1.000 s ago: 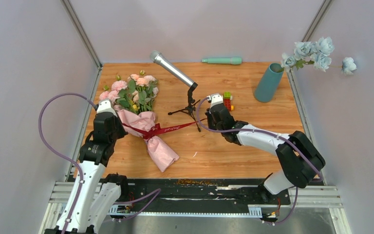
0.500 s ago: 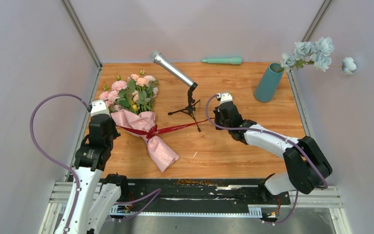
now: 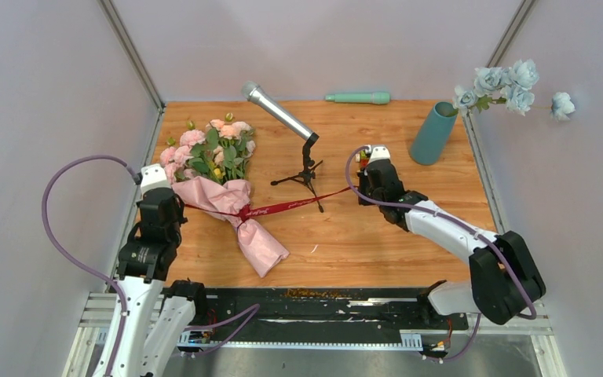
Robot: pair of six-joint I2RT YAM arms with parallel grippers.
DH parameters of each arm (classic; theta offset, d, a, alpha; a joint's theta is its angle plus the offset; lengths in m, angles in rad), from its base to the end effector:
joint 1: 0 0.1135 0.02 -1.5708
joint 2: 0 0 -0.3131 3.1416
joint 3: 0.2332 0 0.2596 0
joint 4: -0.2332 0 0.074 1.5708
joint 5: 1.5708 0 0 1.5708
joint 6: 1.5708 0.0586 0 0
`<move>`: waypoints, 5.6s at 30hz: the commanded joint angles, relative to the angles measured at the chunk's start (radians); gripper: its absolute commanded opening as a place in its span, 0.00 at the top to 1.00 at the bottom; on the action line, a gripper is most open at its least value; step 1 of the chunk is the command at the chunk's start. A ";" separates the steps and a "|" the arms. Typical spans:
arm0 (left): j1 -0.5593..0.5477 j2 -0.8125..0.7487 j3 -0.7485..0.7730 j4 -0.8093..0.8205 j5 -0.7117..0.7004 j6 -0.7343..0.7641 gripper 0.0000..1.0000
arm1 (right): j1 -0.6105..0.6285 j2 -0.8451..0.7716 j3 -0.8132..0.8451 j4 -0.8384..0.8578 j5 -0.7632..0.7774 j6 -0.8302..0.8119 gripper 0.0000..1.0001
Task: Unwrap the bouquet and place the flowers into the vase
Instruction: Untie the ribbon from the wrapping paper.
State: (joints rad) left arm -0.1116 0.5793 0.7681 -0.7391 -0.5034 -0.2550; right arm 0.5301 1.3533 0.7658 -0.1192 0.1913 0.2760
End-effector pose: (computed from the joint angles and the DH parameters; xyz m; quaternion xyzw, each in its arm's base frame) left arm 0.1042 0.0168 0.3257 -0.1819 0.8342 0.1275 0.5047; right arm 0.2610 0.1400 0.2438 -0.0749 0.9017 0.0837 0.4174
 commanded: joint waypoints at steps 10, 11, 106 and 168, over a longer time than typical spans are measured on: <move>0.007 -0.094 0.074 -0.031 -0.186 0.079 1.00 | -0.081 -0.096 0.000 -0.059 0.007 0.030 1.00; 0.007 -0.101 0.080 -0.035 -0.194 0.080 1.00 | -0.084 -0.099 0.000 -0.063 0.010 0.029 1.00; -0.260 0.222 -0.324 0.505 0.545 -0.184 0.61 | 0.577 0.362 0.179 0.053 0.001 0.036 0.47; -0.261 0.211 -0.407 0.679 0.630 -0.226 0.95 | 0.537 0.441 0.191 0.016 -0.015 0.094 0.55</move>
State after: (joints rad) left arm -0.3672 0.8013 0.3561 -0.1150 0.0574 -0.4999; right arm 1.0832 1.7576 0.9501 -0.0910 0.1581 0.3504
